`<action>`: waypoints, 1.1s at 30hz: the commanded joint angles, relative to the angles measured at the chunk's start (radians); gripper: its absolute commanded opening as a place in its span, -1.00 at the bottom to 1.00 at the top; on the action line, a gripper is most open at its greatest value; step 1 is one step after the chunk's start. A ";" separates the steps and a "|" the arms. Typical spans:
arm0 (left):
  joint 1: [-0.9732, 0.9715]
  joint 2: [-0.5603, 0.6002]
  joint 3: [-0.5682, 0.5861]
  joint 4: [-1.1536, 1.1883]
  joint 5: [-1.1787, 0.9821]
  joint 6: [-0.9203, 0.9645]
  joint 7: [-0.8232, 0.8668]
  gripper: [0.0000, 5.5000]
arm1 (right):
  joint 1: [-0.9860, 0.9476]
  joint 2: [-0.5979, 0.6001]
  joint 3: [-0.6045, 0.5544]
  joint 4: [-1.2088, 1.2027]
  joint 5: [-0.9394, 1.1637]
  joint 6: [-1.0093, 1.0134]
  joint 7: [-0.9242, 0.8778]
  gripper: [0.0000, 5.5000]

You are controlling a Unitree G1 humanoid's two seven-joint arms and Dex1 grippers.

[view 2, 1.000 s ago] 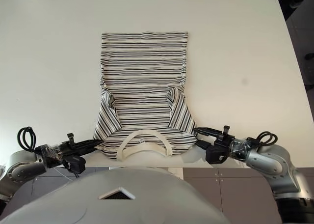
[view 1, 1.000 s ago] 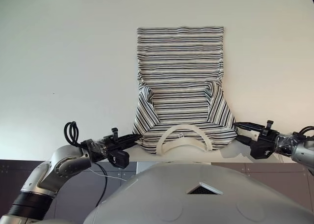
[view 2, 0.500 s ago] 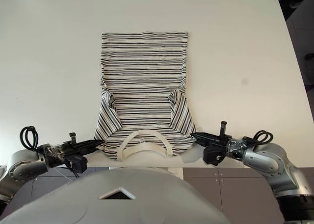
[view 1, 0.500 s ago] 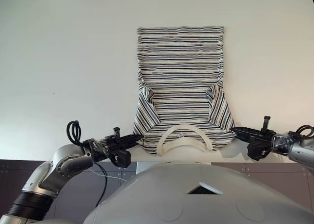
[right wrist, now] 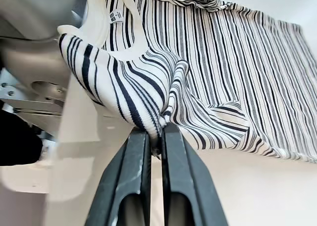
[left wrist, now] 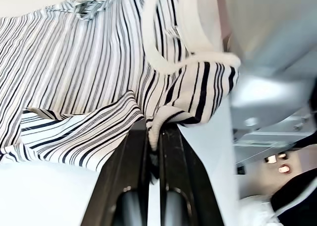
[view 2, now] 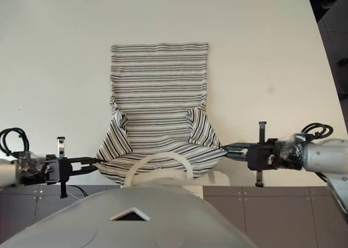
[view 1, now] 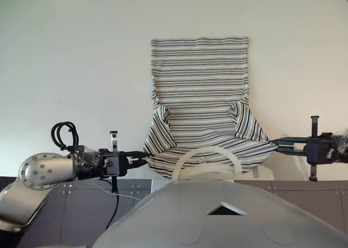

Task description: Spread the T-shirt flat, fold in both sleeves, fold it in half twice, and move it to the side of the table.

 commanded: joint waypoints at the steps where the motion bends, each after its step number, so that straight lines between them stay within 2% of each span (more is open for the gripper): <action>1: 0.101 -0.005 0.200 -0.151 -0.165 0.167 -0.086 -0.96 | 0.123 -0.009 -0.228 -0.131 0.107 0.192 0.154 -0.96; 4: 0.104 -0.022 0.360 -0.197 -0.288 0.290 -0.156 -0.96 | 0.079 -0.010 -0.375 -0.181 0.219 0.358 0.210 -0.96; 6: -0.052 -0.009 0.336 -0.142 -0.321 0.342 -0.111 -0.96 | -0.049 -0.056 -0.347 -0.140 0.255 0.429 0.186 -0.96; 9: -0.388 -0.057 0.144 0.015 -0.231 0.398 0.003 -0.96 | -0.421 -0.078 -0.070 0.011 0.257 0.522 0.187 -0.96; 12: -0.712 -0.174 -0.067 0.233 -0.131 0.466 0.028 -0.96 | -0.879 0.117 0.244 0.293 0.141 0.637 0.281 -0.96; 15: -0.899 -0.269 -0.185 0.401 -0.037 0.478 0.026 -0.96 | -1.170 0.274 0.407 0.588 0.012 0.660 0.338 -0.96; 18: -1.085 -0.376 -0.267 0.628 0.078 0.442 0.035 -0.96 | -1.386 0.428 0.525 0.954 -0.161 0.565 0.355 -0.96; 22: -1.277 -0.494 -0.356 0.904 0.202 0.368 0.011 -0.96 | -1.510 0.544 0.569 1.267 -0.276 0.466 0.331 -0.96; 24: -1.370 -0.565 -0.397 1.089 0.293 0.306 0.051 -0.96 | -1.551 0.607 0.577 1.411 -0.348 0.401 0.233 -0.96; 25: -1.404 -0.594 -0.423 1.178 0.351 0.260 0.074 -0.85 | -1.567 0.637 0.576 1.479 -0.383 0.363 0.175 -0.84; 28: -1.472 -0.655 -0.455 1.405 0.477 0.099 0.171 -0.69 | -1.586 0.689 0.547 1.613 -0.430 0.303 0.077 -0.65; 30: -1.505 -0.689 -0.425 1.517 0.497 0.014 0.226 -0.61 | -1.583 0.705 0.514 1.667 -0.441 0.288 0.011 -0.48; 33: -1.557 -0.732 -0.352 1.638 0.468 -0.035 0.255 -0.61 | -1.584 0.718 0.447 1.728 -0.440 0.311 -0.116 -0.26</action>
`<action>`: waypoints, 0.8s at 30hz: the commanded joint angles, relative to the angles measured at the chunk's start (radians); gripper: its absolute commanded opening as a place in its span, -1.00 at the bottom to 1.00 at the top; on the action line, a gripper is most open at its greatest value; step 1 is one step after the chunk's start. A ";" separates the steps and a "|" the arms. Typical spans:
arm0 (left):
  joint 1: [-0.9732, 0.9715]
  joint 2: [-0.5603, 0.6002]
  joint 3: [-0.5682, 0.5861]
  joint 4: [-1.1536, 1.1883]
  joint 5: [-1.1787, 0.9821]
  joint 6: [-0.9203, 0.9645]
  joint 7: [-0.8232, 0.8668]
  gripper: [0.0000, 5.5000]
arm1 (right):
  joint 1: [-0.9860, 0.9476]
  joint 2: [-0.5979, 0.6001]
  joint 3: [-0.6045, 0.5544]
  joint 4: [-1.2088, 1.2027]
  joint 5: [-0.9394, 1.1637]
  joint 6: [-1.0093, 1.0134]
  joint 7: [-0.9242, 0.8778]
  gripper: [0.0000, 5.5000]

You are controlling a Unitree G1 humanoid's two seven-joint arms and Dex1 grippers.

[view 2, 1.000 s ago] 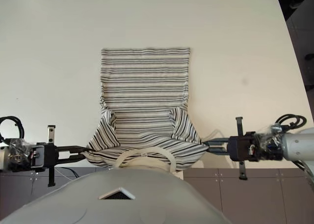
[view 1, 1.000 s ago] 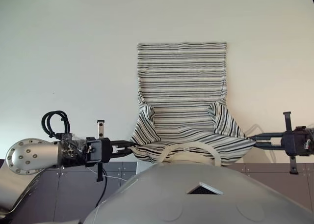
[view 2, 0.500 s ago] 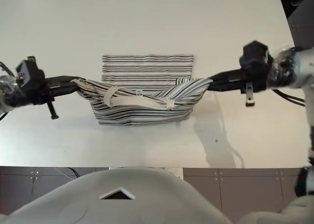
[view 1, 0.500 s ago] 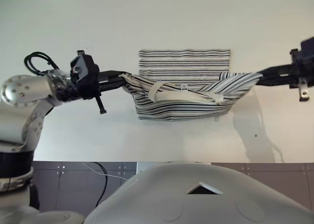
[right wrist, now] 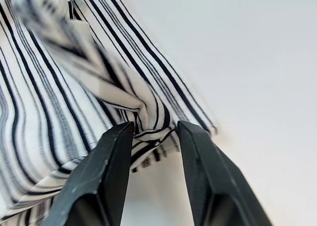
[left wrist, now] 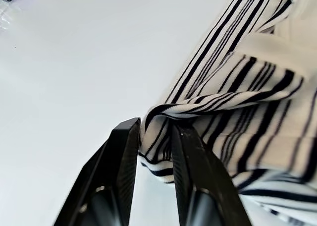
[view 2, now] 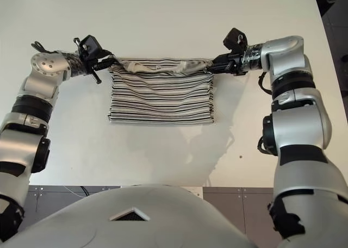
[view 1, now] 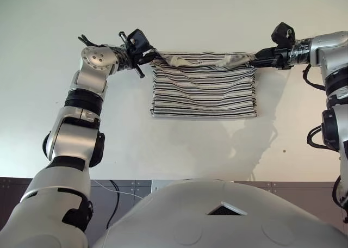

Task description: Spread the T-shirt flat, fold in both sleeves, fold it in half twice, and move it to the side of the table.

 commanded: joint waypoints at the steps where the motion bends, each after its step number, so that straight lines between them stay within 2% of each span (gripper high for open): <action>1: -0.089 -0.045 0.081 0.127 -0.016 -0.033 0.041 -0.61 | -0.023 0.020 -0.079 0.059 -0.004 0.026 -0.131 -0.26; 4: -0.104 -0.067 0.090 0.142 0.017 -0.063 0.066 -0.61 | 0.004 0.034 -0.114 0.055 -0.012 0.015 -0.168 -0.26; 7: -0.102 -0.050 0.076 0.054 0.085 -0.153 0.140 -0.61 | 0.026 0.028 -0.148 0.004 -0.005 -0.047 -0.173 -0.26; 8: -0.082 -0.041 0.076 -0.030 0.102 -0.174 0.157 -0.61 | 0.030 0.024 -0.164 -0.025 0.003 -0.079 -0.175 -0.26; 11: 0.122 -0.007 0.042 -0.482 0.147 -0.157 0.141 -0.61 | 0.052 0.027 -0.187 -0.130 -0.001 -0.198 -0.205 -0.26; 14: 0.389 0.032 -0.043 -0.873 0.206 -0.093 0.094 -0.61 | 0.114 0.027 -0.127 -0.228 -0.068 -0.376 -0.193 -0.26; 17: 0.584 0.051 -0.097 -1.082 0.252 -0.011 0.081 -0.61 | 0.162 0.021 -0.033 -0.226 -0.177 -0.539 -0.206 -0.26; 21: 0.681 0.081 -0.144 -1.208 0.341 0.085 0.047 -0.61 | 0.148 -0.025 0.111 -0.116 -0.406 -0.712 -0.346 -0.26; 24: 0.679 0.110 -0.141 -1.157 0.411 0.138 0.057 -0.61 | 0.133 -0.058 0.218 -0.052 -0.562 -0.800 -0.442 -0.26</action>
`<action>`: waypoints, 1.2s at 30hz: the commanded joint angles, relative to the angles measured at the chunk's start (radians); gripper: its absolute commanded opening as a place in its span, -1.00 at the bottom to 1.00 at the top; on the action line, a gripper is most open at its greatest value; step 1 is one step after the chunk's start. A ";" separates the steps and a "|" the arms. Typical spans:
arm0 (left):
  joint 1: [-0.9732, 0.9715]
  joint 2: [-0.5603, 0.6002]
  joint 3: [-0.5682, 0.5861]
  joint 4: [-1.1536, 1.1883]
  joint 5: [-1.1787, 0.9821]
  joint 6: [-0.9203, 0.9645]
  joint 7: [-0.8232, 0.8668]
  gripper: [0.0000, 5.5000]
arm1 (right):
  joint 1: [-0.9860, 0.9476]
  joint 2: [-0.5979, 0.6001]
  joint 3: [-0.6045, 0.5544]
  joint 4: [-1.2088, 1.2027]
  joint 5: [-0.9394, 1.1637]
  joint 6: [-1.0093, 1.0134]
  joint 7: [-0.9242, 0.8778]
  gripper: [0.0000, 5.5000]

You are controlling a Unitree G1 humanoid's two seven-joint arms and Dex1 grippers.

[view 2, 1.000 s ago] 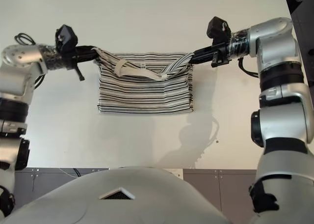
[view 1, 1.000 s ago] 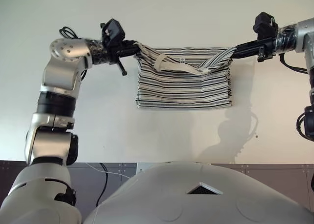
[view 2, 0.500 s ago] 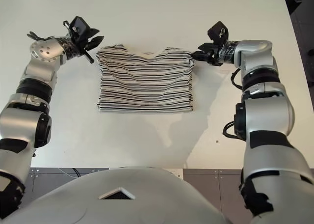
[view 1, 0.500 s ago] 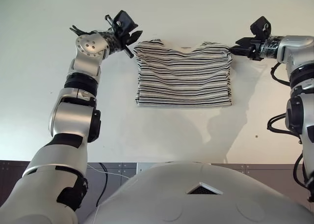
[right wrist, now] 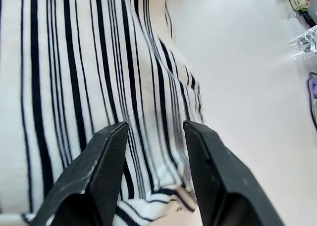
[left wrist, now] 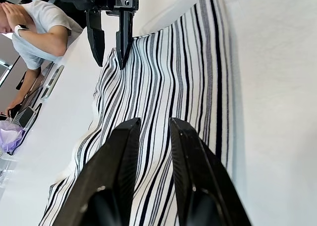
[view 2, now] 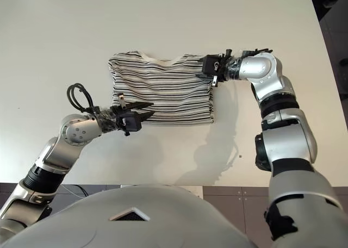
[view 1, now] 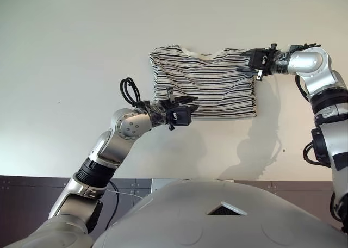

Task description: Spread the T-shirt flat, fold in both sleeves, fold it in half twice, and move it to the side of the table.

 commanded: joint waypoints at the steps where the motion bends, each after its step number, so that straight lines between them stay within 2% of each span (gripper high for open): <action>1: -0.005 0.052 0.005 0.072 0.085 0.065 -0.002 -0.61 | -0.020 -0.054 0.119 0.079 -0.172 -0.089 -0.063 -0.26; 4: -0.003 0.104 0.024 0.127 0.097 0.082 -0.024 -0.61 | -0.013 -0.080 0.153 0.102 -0.181 -0.146 0.014 -0.26; 7: -0.012 0.155 0.048 0.159 0.076 0.053 -0.050 -0.61 | 0.023 -0.112 0.154 0.060 -0.099 -0.167 0.230 -0.26; 10: -0.053 0.213 0.039 0.212 0.065 -0.047 -0.097 -0.61 | 0.122 -0.160 0.136 -0.180 0.127 -0.012 0.575 -0.26; 13: -0.192 0.260 -0.011 0.411 0.060 -0.300 -0.155 -0.61 | 0.203 -0.226 0.142 -0.499 0.286 0.207 0.765 -0.26; 16: -0.438 0.233 -0.083 0.756 0.086 -0.602 -0.193 -0.61 | 0.243 -0.233 0.142 -0.758 0.362 0.416 0.825 -0.26; 19: -0.653 0.172 -0.142 1.035 0.186 -0.737 -0.126 -0.61 | 0.244 -0.201 0.138 -0.872 0.399 0.546 0.833 -0.26; 23: -0.840 0.076 -0.244 1.286 0.380 -0.828 0.116 -0.61 | 0.207 -0.127 0.102 -0.923 0.444 0.684 0.801 -0.26; 26: -0.919 0.063 -0.267 1.359 0.462 -0.893 0.325 -0.61 | 0.206 -0.110 0.054 -0.949 0.464 0.719 0.748 -0.26; 28: -0.952 0.081 -0.229 1.362 0.438 -0.940 0.395 -0.61 | 0.231 -0.123 0.002 -0.972 0.467 0.704 0.690 -0.26; 31: -0.864 0.146 -0.110 1.211 0.183 -0.976 0.282 -0.61 | 0.324 -0.194 -0.093 -1.037 0.472 0.654 0.622 -0.26; 34: -0.562 0.324 -0.043 0.753 -0.066 -0.860 0.161 -0.61 | 0.467 -0.275 -0.205 -1.138 0.517 0.669 0.582 -0.26; 36: -0.283 0.462 -0.008 0.449 -0.109 -0.820 0.156 -0.61 | 0.600 -0.335 -0.325 -1.191 0.546 0.678 0.546 -0.26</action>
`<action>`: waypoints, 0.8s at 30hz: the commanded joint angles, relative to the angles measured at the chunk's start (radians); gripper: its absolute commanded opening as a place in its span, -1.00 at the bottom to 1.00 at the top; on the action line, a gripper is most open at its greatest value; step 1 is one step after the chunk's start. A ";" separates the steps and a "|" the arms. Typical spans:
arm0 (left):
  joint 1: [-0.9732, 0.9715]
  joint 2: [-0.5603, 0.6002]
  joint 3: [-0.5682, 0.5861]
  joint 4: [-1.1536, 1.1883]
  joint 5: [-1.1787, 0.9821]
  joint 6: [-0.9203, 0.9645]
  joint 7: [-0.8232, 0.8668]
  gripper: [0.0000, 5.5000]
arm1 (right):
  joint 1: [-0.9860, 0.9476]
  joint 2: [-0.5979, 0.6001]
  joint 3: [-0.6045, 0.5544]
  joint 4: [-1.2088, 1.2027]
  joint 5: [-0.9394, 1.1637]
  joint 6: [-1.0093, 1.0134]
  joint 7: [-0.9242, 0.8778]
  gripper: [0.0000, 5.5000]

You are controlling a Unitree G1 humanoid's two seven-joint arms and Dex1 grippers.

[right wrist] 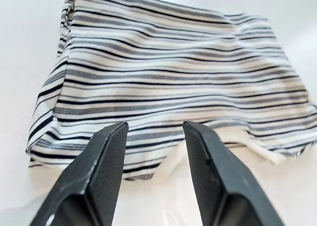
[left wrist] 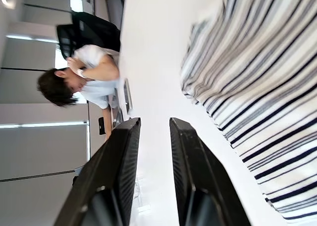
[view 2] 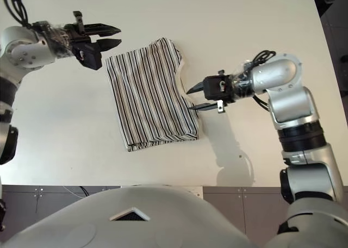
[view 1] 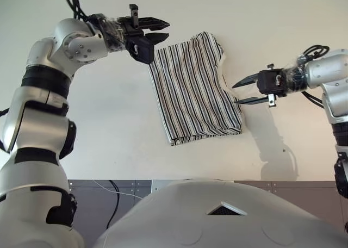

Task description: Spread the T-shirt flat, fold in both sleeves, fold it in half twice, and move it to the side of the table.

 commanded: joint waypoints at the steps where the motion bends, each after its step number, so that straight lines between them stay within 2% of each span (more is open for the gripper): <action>1: 0.561 0.281 0.070 -0.612 -0.151 0.116 -0.066 -0.61 | 0.242 -0.130 -0.232 -0.121 0.066 0.014 -0.073 -0.26; 5: 0.906 0.325 0.153 -0.859 -0.124 0.168 -0.014 -0.37 | 0.335 -0.175 -0.353 -0.063 0.053 -0.036 -0.111 -0.24; 7: 0.995 0.325 0.199 -0.941 -0.101 0.188 -0.012 -0.24 | 0.344 -0.166 -0.363 -0.075 0.053 -0.028 -0.137 -0.24; 9: 1.042 0.320 0.230 -0.975 -0.056 0.197 -0.026 -0.22 | 0.360 -0.158 -0.360 -0.103 0.059 -0.017 -0.152 -0.24; 16: 1.081 0.246 0.214 -0.937 0.086 0.235 -0.045 -0.22 | 0.333 -0.146 -0.323 -0.121 0.066 0.006 -0.184 -0.24; 24: 0.956 0.137 0.164 -0.793 0.205 0.233 -0.021 -0.22 | 0.284 -0.134 -0.277 -0.121 0.065 0.019 -0.196 -0.24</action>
